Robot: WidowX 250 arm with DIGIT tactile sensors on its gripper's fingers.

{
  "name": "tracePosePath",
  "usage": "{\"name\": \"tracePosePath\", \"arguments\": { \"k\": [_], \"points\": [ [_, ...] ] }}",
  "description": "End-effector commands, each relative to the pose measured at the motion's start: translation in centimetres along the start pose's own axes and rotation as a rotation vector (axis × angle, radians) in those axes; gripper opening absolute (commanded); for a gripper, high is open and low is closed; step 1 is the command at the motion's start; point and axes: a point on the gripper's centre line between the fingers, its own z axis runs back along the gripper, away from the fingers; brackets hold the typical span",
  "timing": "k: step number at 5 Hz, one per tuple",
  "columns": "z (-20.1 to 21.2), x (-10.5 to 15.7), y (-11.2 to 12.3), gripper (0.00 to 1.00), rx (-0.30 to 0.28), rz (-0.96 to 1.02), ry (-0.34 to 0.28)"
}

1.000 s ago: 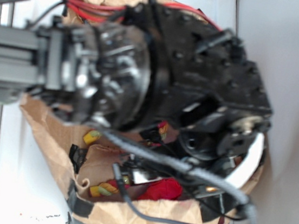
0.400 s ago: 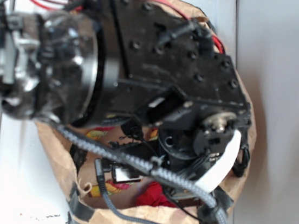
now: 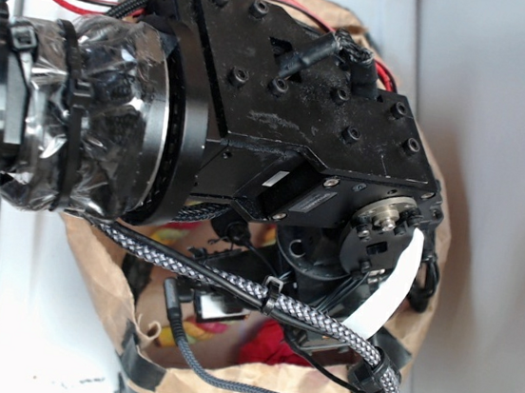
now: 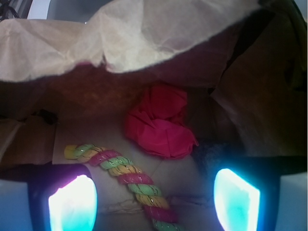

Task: Grab the red paper.

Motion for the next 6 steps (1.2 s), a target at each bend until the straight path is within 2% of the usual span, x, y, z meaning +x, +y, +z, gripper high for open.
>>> {"name": "tracePosePath", "arguments": {
  "k": [1,5,6],
  "points": [
    [2.1,0.9,-0.1,1.0,0.066,-0.052,-0.006],
    [-2.4,4.0,-0.9,1.0,0.065,-0.171,0.003],
    [-3.2,4.1,-1.1,1.0,0.085,-0.173,0.005]
  ]
}}
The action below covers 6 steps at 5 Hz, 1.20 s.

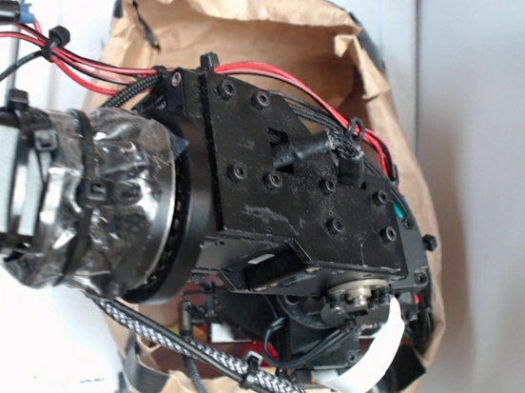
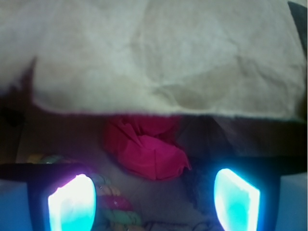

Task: Grab the red paper.

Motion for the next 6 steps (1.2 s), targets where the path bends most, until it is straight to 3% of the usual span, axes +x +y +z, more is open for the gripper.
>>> {"name": "tracePosePath", "arguments": {
  "k": [1,3,5,6],
  "points": [
    [-0.7,1.5,-1.0,1.0,0.031,-0.055,-0.04],
    [-1.2,5.7,-5.3,1.0,-0.016,-0.098,-0.145],
    [-3.5,7.5,-6.7,1.0,0.044,-0.112,-0.104],
    [-3.8,8.3,-7.5,1.0,0.019,-0.094,-0.107]
  ]
}}
